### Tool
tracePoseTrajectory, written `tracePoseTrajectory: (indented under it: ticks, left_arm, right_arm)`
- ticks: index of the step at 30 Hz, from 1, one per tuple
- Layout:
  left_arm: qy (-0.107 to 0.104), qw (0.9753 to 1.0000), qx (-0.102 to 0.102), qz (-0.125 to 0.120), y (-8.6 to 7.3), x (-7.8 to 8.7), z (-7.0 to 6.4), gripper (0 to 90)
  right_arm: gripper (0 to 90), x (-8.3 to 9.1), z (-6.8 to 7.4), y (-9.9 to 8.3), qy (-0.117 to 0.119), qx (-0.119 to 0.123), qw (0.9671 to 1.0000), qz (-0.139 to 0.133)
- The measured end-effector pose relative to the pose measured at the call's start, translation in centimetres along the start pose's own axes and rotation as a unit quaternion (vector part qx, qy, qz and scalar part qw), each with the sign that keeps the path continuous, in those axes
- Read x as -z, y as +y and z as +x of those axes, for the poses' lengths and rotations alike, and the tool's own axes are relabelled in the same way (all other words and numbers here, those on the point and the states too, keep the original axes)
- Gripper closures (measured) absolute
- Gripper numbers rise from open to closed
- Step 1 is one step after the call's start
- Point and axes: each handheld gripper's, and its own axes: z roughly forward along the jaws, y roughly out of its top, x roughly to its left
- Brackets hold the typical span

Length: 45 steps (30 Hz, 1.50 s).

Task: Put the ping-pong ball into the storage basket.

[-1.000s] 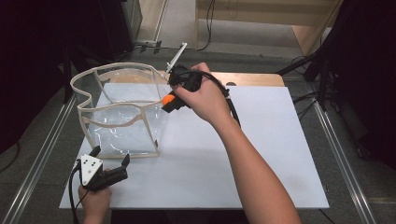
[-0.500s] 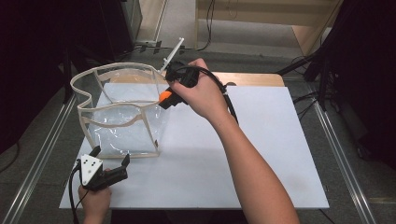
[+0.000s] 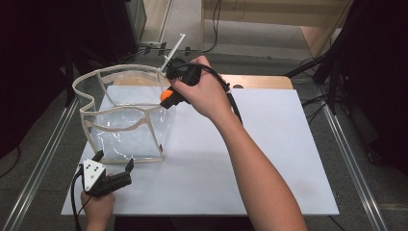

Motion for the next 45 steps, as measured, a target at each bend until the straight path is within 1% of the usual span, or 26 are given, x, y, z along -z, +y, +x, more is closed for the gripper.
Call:
tracePoseTrajectory:
  ticks: [3, 14, 32, 39, 43, 44, 45]
  left_arm:
    - [0.0, 1.0, 0.001, -0.001, 0.0, 0.0, 0.0, 0.0]
    - [-0.001, 1.0, 0.003, -0.002, 0.0, 0.0, 0.0, 0.0]
    - [0.0, 1.0, 0.003, -0.001, 0.0, 0.0, 0.0, 0.0]
    - [-0.001, 1.0, 0.003, -0.001, 0.0, 0.0, 0.0, 0.0]
    - [-0.001, 1.0, 0.003, -0.001, 0.0, 0.0, 0.1, 0.0]
    - [-0.001, 1.0, 0.003, -0.001, 0.0, 0.0, 0.0, 0.0]
    - [-0.001, 1.0, 0.003, -0.001, 0.0, 0.0, 0.1, 0.0]
  right_arm:
    - [47.8, -0.2, -0.2, 0.3, 0.003, 0.0, 1.0, -0.003]
    - [47.8, -0.5, -0.6, 1.0, 0.004, -0.002, 1.0, 0.001]
    - [47.8, -1.5, -1.7, 1.3, 0.003, -0.012, 0.9999, 0.001]
    - [47.8, -1.8, -2.2, 1.3, -0.004, -0.018, 0.9998, 0.004]
    - [47.3, -1.7, -2.4, 1.1, -0.02, -0.03, 0.9994, -0.003]
    - [46.1, -1.7, -2.5, 1.1, -0.021, -0.032, 0.9993, -0.004]
    - [40.2, -1.6, -2.5, 1.1, -0.028, -0.036, 0.9989, -0.005]
